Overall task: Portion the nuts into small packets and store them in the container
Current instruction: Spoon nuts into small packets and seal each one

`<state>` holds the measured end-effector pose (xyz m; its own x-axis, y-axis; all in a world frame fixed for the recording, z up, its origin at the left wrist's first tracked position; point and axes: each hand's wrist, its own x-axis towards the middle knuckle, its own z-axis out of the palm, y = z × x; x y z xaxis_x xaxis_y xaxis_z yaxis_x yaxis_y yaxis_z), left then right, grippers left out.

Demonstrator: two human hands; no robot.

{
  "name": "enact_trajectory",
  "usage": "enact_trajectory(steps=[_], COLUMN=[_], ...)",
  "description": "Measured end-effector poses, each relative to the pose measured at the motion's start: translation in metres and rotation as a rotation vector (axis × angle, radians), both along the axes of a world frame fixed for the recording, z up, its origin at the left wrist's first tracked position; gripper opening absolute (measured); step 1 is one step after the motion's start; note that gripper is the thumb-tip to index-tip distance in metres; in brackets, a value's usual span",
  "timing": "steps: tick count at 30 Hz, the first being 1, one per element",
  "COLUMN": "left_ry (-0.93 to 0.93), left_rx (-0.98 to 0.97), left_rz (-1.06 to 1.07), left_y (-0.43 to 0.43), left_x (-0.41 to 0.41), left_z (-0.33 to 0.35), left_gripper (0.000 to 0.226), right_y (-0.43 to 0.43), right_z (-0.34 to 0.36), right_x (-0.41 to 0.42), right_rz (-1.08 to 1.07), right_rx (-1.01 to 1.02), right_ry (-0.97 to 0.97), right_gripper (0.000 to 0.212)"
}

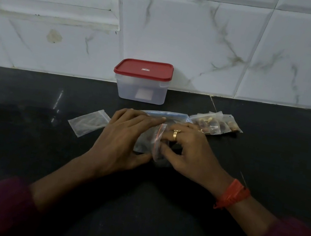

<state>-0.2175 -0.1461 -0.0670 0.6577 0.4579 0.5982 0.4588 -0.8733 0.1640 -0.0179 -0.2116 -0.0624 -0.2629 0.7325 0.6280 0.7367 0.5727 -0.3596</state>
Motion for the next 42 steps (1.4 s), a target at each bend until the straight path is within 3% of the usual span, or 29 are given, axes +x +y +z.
enact_trajectory(steps=[2, 5, 10, 21, 34, 42], left_ry=[-0.018, -0.06, -0.036, -0.06, -0.16, -0.25], left_rx=[-0.038, -0.106, -0.15, -0.158, -0.21, -0.285], left_rz=[0.027, 0.074, 0.09, 0.098, -0.022, -0.138], left_y=[0.001, 0.003, 0.004, 0.002, 0.007, 0.006], left_x=[-0.002, -0.004, -0.005, -0.003, -0.008, -0.007], left_z=[0.001, 0.002, 0.0, -0.003, -0.002, 0.001], left_gripper=[0.073, 0.074, 0.084, 0.094, 0.078, 0.073], right_y=[-0.002, -0.006, -0.009, -0.01, -0.013, -0.011], right_z=[0.004, 0.008, 0.007, 0.004, 0.007, 0.005], right_x=[0.002, 0.003, -0.008, -0.015, -0.015, -0.014], right_rz=[0.008, 0.016, -0.003, -0.077, -0.047, -0.06], right_rx=[-0.048, -0.128, -0.106, -0.016, 0.094, 0.031], right_ry=[0.146, 0.291, 0.241, 0.226, 0.244, 0.306], right_gripper=[0.019, 0.011, 0.036, 0.028, 0.022, 0.022])
